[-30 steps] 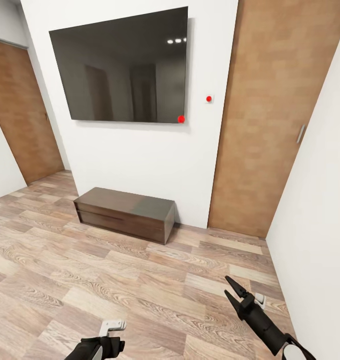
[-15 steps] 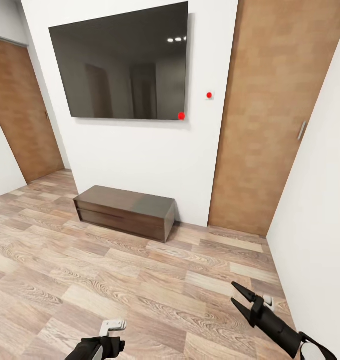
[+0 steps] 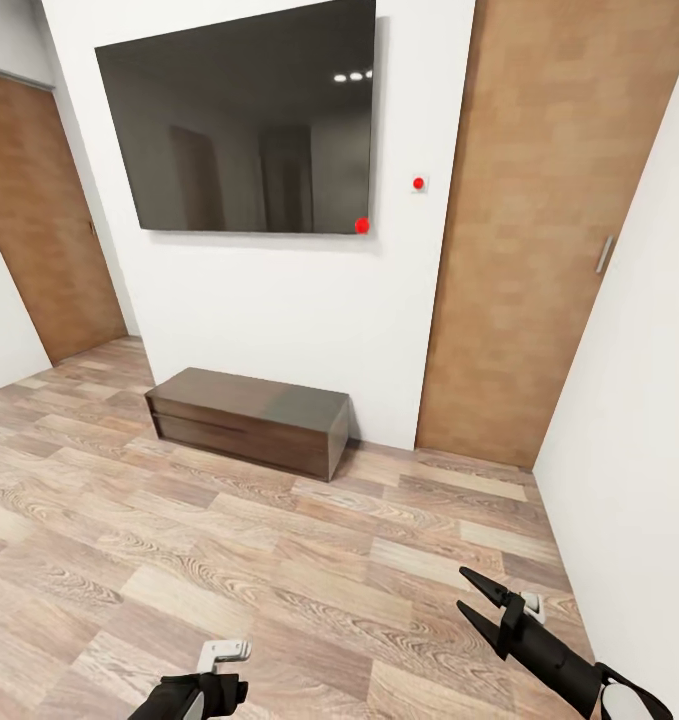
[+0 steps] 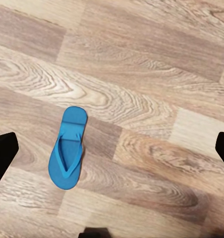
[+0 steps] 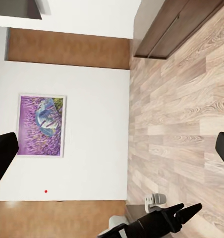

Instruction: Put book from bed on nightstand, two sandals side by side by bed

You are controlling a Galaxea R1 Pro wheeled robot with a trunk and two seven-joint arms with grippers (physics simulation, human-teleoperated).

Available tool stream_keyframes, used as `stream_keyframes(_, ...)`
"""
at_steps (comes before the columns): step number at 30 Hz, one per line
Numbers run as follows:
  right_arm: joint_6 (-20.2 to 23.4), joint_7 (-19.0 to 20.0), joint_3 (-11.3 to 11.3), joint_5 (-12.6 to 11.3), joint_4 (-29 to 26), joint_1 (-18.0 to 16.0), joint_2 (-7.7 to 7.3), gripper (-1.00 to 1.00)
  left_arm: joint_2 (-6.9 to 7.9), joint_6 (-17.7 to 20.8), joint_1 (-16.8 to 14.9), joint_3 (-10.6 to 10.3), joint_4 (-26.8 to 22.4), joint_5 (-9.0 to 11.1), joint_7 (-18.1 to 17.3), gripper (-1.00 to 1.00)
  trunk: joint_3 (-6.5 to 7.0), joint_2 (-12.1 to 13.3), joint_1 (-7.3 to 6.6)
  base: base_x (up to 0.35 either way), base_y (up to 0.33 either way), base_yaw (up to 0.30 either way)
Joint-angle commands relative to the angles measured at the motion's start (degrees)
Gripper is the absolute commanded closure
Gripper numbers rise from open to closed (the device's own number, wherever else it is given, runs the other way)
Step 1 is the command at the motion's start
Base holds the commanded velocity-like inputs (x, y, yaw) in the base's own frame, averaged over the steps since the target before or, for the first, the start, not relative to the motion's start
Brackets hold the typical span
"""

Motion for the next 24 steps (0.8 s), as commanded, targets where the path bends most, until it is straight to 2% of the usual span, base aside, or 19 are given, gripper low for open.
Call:
stream_keyframes(1, 0.3, 0.1, -0.1, -0.1, 0.0, 0.0, -0.02, -1.00, 0.00, 0.3, 0.0, 0.1, -0.1, 0.1, 0.0, -1.00, -0.24, -0.4, 0.22, 0.000, 0.000, 0.000)
stream_keyframes(10, 0.3, 0.0, -0.1, -0.1, 0.0, 0.0, -0.06, -1.00, 0.18, 0.4, 0.0, 0.6, -0.2, 0.1, 0.2, -1.00, -1.86, -4.1, 2.20, 0.000, 0.000, 0.000)
stream_keyframes(16, 0.3, 0.0, -0.1, -0.1, 0.1, 0.0, -0.06, -1.00, 0.71, 0.4, 0.0, 3.0, -0.3, 0.1, 0.2, -1.00, -2.93, -6.5, 3.52, 0.000, 0.000, 0.000)
stream_keyframes(24, 0.3, 0.0, -0.1, -0.1, 0.1, 0.0, -0.06, -1.00, 0.94, 0.3, 0.0, 3.7, -0.3, -0.1, 0.2, -1.00, -4.37, -9.7, 5.27, 0.000, 0.000, 0.000)
